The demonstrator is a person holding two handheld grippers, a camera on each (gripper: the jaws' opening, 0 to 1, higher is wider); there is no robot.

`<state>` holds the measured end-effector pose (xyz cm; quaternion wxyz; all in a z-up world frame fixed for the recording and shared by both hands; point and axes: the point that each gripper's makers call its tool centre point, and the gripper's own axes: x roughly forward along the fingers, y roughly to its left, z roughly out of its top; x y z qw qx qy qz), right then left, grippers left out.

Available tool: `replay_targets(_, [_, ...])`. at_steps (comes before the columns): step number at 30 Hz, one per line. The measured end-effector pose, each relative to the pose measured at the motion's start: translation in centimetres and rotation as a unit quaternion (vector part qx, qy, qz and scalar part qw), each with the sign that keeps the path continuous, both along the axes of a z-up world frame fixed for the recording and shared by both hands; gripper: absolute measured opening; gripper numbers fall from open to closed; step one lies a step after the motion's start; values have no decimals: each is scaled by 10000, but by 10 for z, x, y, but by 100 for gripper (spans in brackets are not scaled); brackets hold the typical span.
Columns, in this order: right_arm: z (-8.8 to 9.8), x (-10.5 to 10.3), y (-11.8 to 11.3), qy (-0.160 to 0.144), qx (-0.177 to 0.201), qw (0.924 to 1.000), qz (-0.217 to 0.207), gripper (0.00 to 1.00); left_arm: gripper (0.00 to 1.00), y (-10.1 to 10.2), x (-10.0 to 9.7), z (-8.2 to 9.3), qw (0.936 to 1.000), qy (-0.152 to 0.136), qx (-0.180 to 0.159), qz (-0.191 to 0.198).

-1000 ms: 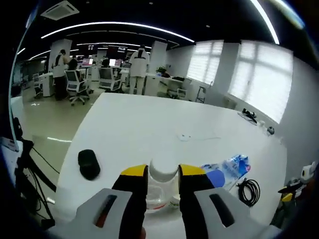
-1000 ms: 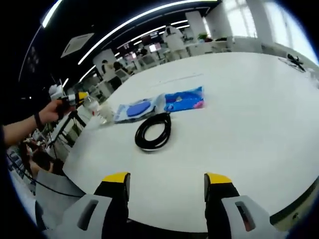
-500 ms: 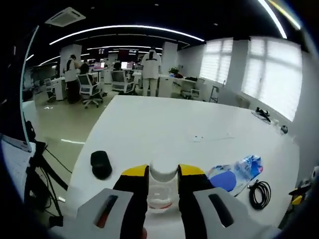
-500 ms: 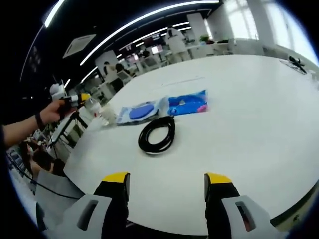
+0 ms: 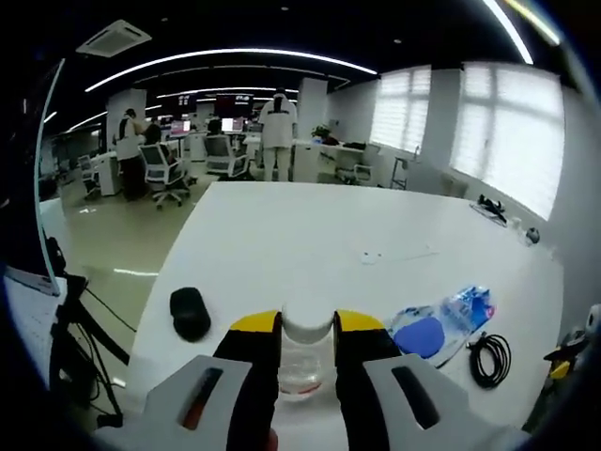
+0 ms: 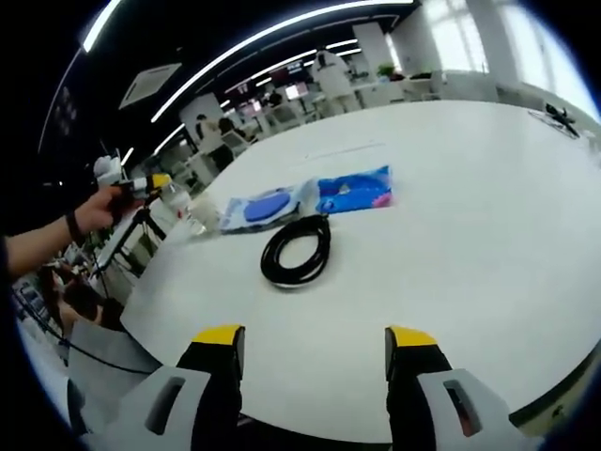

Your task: Arrange the tabletop items into an orderly group along one side of the table until the central work area is clear of visible clutter.

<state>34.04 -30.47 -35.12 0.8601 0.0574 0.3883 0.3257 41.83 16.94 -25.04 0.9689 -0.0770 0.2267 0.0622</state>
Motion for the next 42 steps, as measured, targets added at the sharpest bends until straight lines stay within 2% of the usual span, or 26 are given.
replay_targets(13, [4, 0, -4, -3, 17, 10000, -57, 61, 19, 2, 0, 1, 9994, 5, 35, 344])
replay_targets(23, [6, 1, 1, -51, 57, 10000, 58, 62, 20, -9, -7, 4, 9997, 6, 47, 251])
replay_targets(31, [9, 2, 6, -76, 100, 9999, 119, 62, 21, -6, -5, 3, 9997, -16, -46, 244])
replay_targets(34, [9, 2, 6, -72, 96, 9999, 119, 62, 23, -6, -5, -2, 9997, 47, -123, 183])
replay_targets(42, [6, -1, 2, -27, 51, 9999, 118, 62, 24, -6, 0, -5, 9999, 83, -45, 54])
